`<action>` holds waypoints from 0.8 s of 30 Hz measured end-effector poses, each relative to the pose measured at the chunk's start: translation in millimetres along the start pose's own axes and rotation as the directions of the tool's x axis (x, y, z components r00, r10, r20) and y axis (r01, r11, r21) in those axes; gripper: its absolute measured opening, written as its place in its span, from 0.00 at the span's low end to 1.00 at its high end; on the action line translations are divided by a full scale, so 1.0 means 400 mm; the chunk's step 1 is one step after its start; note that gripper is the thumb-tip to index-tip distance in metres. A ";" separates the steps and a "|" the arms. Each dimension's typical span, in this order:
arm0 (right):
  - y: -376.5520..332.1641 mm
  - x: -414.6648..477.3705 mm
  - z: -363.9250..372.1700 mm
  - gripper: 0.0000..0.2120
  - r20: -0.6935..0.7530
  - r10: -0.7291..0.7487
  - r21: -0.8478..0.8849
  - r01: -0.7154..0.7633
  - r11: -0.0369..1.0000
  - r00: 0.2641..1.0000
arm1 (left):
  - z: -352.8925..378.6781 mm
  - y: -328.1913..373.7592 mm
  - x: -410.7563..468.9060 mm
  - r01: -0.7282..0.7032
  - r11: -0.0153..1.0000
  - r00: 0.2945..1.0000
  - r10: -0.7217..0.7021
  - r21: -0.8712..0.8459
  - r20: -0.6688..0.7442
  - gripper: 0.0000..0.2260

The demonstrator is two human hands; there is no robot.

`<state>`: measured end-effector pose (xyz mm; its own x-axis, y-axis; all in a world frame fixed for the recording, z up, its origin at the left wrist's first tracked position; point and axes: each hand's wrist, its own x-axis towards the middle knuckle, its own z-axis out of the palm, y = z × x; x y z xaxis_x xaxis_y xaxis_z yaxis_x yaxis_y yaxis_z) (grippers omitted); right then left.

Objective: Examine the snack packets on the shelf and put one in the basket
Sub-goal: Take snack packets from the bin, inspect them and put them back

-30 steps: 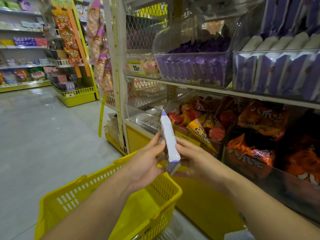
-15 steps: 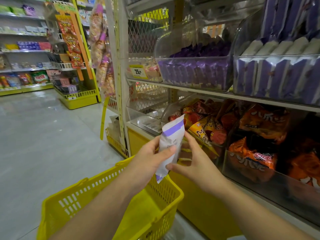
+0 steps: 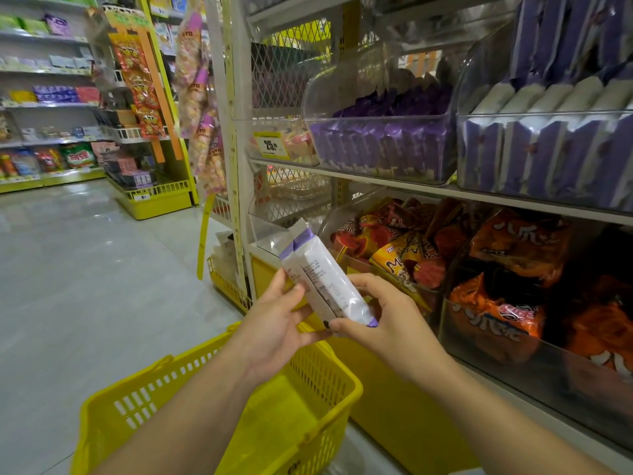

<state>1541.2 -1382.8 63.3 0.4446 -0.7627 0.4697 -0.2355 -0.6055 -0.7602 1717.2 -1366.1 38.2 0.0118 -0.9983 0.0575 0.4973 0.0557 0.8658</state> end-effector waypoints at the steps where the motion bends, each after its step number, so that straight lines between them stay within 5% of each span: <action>1: -0.003 0.000 -0.001 0.24 0.004 -0.005 -0.015 0.005 1.000 1.000 | -0.001 -0.002 0.000 0.008 1.000 1.000 -0.008 -0.018 0.012 0.16; 10: -0.007 0.005 -0.008 0.26 0.115 0.068 0.270 -0.097 0.958 0.991 | -0.025 0.013 0.007 0.024 0.995 0.997 -0.031 -0.094 -0.074 0.23; 17: 0.028 0.024 -0.021 0.19 0.175 0.243 0.544 -0.300 0.784 0.954 | -0.001 0.015 -0.001 0.001 0.999 0.997 -0.004 -0.035 -0.078 0.26; 21: 0.040 0.031 -0.025 0.11 0.266 0.314 0.629 -0.411 0.660 0.911 | 0.008 0.019 0.002 -0.083 0.996 0.985 0.086 0.027 -0.148 0.18; 24: 0.042 0.033 -0.030 0.19 0.356 0.351 0.640 -0.500 0.584 0.866 | 0.007 0.020 -0.001 -0.082 0.991 0.988 0.095 0.102 -0.124 0.15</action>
<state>1532.9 -1405.7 62.2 0.6105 -0.7918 -0.0199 0.1929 0.1730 -0.9659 1718.7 -1365.3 46.7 0.1666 -0.9830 0.0769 0.4032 0.1391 0.9045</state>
